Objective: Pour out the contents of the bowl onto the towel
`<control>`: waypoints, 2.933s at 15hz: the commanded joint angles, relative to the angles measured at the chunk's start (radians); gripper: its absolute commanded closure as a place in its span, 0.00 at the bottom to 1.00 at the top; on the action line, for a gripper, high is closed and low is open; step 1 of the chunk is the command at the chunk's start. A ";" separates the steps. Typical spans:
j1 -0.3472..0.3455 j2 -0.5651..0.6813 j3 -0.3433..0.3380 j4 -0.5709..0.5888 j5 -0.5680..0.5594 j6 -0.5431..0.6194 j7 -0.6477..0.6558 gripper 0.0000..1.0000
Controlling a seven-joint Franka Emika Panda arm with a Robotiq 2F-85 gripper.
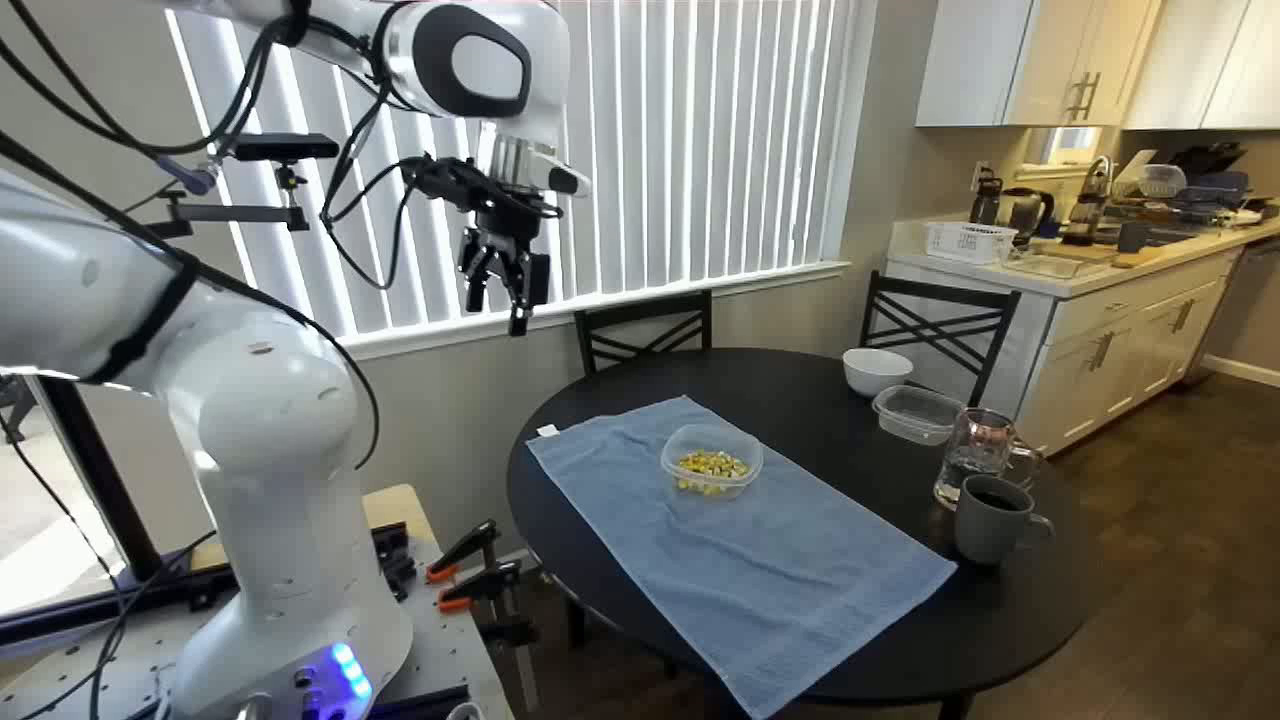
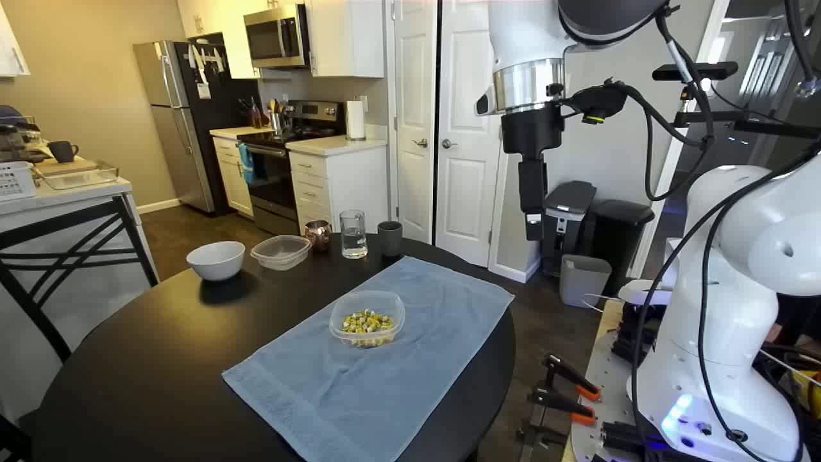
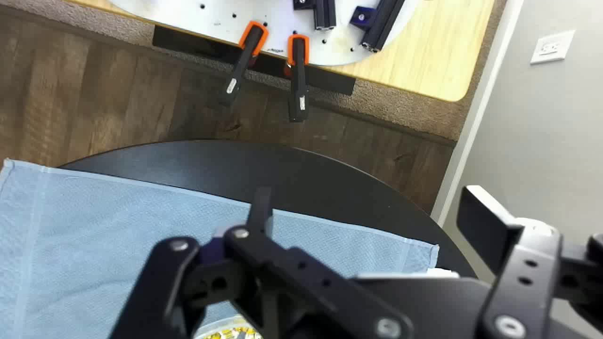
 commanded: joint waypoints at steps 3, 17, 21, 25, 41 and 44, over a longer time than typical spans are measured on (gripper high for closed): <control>-0.019 -0.001 0.015 0.002 0.009 -0.003 -0.011 0.00; -0.185 0.404 0.057 -0.054 -0.108 0.596 0.171 0.00; -0.259 0.613 0.138 0.051 -0.426 0.670 0.356 0.00; -0.241 0.714 0.156 0.183 -0.767 0.573 0.540 0.00; 0.037 1.061 0.138 0.464 -1.258 0.343 1.007 0.00; 0.051 1.150 0.122 0.507 -1.275 0.343 0.997 0.00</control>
